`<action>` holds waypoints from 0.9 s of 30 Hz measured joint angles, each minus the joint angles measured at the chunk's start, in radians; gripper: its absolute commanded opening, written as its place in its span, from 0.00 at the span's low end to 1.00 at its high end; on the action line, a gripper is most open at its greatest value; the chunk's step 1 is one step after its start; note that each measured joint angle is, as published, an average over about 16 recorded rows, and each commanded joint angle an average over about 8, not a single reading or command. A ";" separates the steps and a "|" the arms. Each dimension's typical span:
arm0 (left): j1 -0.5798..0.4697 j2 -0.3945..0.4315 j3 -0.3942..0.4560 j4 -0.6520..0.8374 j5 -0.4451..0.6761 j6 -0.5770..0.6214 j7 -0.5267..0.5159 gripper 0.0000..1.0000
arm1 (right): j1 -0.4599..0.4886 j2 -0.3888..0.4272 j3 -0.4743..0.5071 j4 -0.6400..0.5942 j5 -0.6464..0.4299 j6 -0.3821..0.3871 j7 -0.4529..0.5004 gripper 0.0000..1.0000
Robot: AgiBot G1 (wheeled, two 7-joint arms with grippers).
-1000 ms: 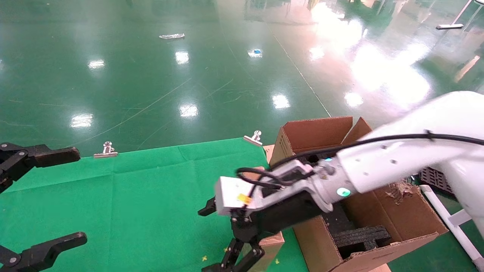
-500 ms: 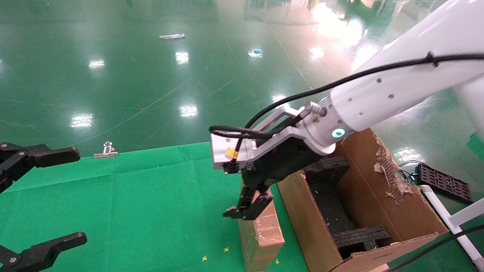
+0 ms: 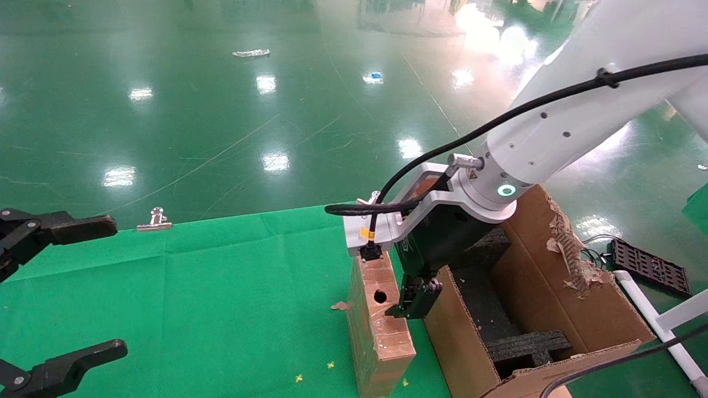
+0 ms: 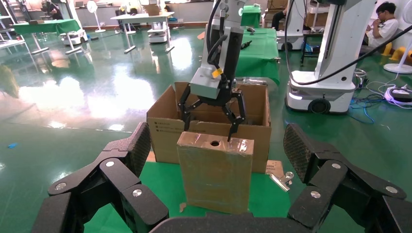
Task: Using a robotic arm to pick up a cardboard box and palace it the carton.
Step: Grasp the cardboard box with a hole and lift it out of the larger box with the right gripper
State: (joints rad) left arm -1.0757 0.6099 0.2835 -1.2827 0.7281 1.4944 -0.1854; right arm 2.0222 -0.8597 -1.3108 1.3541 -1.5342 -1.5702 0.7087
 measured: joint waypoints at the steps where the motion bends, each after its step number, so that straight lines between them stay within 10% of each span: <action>1: 0.000 0.000 0.000 0.000 0.000 0.000 0.000 1.00 | 0.010 -0.005 -0.018 0.000 -0.004 0.002 0.012 1.00; 27: 0.000 -0.001 0.002 0.000 -0.001 -0.001 0.001 1.00 | 0.056 -0.028 -0.155 -0.253 0.163 0.023 0.660 1.00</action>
State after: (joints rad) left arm -1.0761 0.6091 0.2854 -1.2827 0.7268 1.4936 -0.1845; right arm 2.0777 -0.8872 -1.4653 1.1012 -1.3710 -1.5468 1.3691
